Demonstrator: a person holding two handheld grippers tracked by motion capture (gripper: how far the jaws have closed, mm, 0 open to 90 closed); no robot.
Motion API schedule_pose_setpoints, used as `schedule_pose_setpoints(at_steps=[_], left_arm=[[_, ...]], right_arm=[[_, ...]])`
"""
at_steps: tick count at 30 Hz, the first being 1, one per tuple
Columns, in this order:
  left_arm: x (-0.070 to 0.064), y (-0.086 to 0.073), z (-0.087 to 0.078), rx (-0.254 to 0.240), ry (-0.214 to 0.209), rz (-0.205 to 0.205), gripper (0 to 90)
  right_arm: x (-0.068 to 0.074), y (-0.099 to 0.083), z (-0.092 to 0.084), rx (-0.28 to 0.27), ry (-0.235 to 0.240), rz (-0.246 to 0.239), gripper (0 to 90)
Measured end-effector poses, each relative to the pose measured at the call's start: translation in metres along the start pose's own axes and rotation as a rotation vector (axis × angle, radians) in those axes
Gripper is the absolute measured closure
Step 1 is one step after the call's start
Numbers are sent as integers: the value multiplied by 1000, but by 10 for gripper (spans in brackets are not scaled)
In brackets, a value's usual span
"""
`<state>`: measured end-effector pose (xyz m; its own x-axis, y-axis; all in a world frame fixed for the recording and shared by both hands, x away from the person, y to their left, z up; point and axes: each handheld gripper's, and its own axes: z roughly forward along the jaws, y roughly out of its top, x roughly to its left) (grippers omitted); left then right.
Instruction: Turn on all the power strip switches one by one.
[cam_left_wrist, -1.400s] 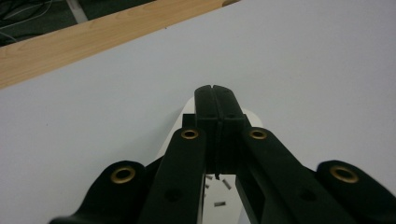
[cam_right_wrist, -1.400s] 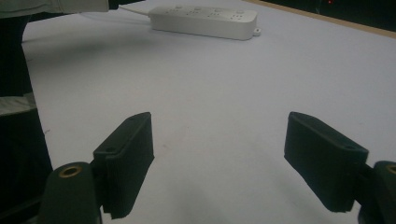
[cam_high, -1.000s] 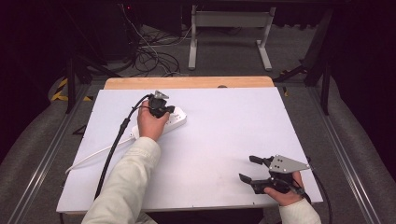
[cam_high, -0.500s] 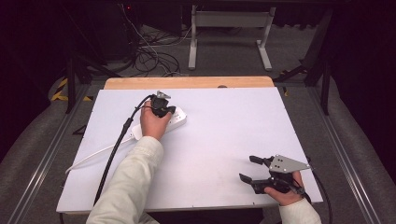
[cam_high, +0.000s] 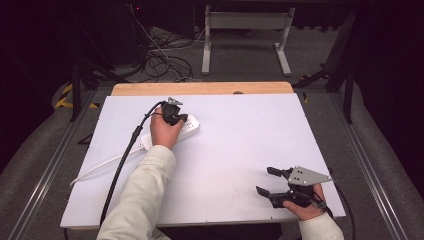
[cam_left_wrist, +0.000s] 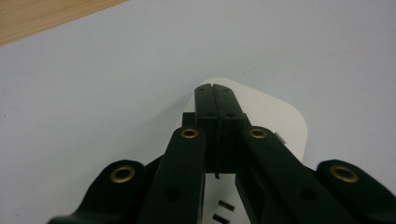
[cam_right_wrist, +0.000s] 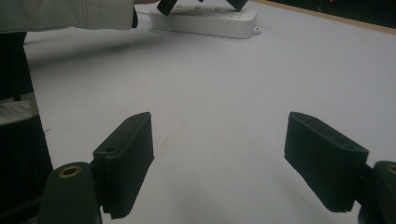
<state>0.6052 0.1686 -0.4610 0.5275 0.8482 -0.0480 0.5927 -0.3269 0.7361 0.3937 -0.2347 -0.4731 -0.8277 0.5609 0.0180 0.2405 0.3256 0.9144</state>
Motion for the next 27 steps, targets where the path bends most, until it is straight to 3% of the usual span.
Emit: schedule_pose_setpoints(at_steps=[4, 14, 17, 19, 21, 23, 27], left_arm=[[-1, 1, 0, 7, 16, 27, 899], [-2, 1, 2, 17, 12, 34, 900], [-6, 1, 0, 8, 33, 72, 899], [-5, 0, -8, 23, 17, 77, 897], [-6, 0, -20, -12, 5, 89, 888], [-10, 0, -35, -72, -28, 77, 731], [-24, -4, -71, -148, -75, 120, 632]], right_arm=[[0, -1, 0, 3, 0, 3, 244], [0, -2, 0, 10, -1, 6, 244], [-1, -3, 0, 7, -3, 10, 244], [-1, -3, 0, 11, -5, 15, 244], [-2, -3, 1, 13, -5, 15, 244], [-2, -1, 3, 9, -7, 14, 244], [-1, 1, 6, 12, -8, 6, 243]])
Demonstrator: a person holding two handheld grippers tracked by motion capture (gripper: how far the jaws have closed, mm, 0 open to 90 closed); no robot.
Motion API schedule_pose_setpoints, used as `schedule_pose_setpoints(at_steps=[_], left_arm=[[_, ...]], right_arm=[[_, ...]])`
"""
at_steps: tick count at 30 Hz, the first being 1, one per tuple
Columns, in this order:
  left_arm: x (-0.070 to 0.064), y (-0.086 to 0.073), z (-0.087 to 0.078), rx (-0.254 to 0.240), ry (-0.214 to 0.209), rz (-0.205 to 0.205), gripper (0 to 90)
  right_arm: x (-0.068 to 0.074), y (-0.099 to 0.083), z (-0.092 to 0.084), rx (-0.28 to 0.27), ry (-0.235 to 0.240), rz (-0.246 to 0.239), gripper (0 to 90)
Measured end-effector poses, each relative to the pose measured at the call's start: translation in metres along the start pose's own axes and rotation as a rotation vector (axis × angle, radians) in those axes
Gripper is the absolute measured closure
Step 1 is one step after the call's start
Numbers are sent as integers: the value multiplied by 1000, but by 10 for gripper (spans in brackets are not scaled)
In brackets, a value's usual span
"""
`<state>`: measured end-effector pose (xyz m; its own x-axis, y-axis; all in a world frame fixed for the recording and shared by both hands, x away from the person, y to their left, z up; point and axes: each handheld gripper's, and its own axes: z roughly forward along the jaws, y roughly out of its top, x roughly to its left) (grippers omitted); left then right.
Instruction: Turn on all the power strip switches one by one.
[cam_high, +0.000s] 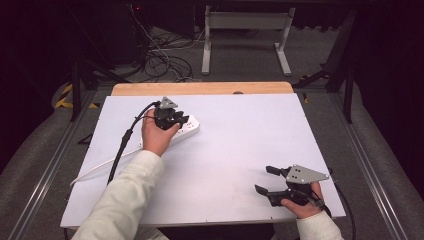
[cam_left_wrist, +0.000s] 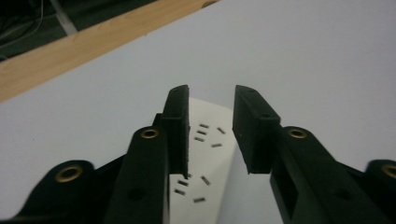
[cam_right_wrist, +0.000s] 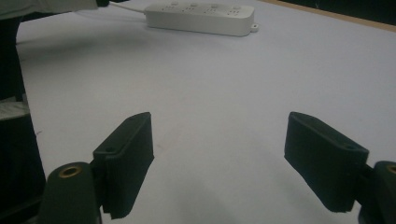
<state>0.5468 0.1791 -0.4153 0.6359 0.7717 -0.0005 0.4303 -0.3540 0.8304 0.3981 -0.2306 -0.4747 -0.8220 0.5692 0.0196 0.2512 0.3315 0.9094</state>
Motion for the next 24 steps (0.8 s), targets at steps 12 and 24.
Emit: schedule_pose_setpoints(at_steps=[12, 24], left_arm=[[-35, -27, -81, -170, -69, 55, 372], [-50, -125, -114, -216, -106, 104, 218]], right_arm=[[-1, 2, -2, -4, -37, -3, 239], [-2, -1, -5, -5, -55, 5, 234]])
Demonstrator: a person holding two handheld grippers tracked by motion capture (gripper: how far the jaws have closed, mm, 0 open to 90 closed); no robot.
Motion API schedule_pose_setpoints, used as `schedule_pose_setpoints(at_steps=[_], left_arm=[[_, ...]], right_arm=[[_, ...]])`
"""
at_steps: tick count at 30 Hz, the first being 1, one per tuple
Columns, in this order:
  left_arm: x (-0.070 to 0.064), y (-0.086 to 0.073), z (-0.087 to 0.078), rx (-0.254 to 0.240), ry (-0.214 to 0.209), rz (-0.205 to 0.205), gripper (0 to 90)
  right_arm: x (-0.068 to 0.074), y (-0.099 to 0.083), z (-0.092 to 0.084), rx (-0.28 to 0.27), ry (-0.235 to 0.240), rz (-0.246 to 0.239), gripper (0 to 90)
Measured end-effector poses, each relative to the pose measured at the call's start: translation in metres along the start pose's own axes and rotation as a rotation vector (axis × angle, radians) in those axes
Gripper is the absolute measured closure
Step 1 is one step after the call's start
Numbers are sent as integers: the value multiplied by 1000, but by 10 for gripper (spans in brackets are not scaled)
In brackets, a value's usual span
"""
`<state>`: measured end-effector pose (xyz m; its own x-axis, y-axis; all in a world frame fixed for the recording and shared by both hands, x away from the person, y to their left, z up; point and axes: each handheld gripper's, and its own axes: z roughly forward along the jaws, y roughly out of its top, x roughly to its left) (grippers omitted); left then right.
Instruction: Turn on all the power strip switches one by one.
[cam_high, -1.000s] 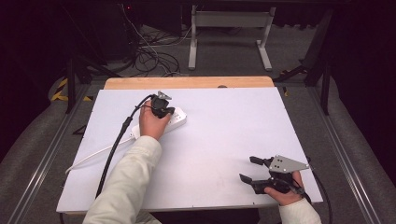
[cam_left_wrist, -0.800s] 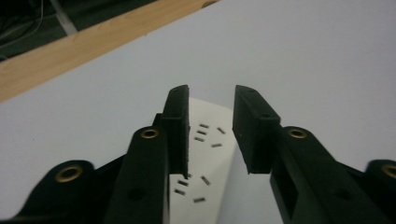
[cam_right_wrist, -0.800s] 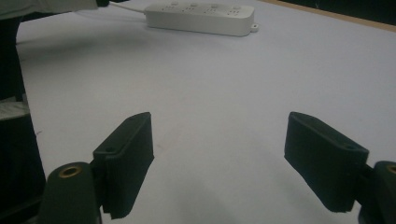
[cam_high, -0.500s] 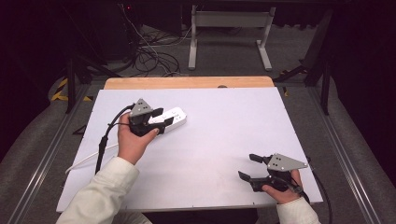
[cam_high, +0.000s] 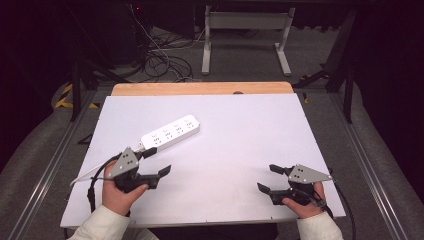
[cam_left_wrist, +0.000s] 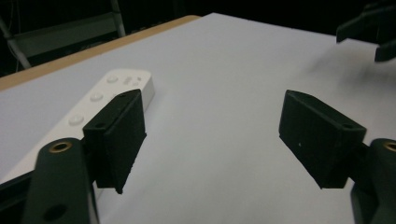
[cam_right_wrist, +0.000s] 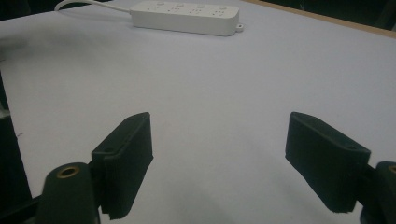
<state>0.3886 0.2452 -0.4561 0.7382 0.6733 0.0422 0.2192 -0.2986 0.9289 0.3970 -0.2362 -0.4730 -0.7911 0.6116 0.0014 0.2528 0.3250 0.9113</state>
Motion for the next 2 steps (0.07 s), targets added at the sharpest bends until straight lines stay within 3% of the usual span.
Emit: schedule_pose_setpoints(at_steps=[2], left_arm=[[-1, -9, -6, 17, -3, -7, 208]], right_arm=[[0, 0, 0, -2, -2, -2, 233]])
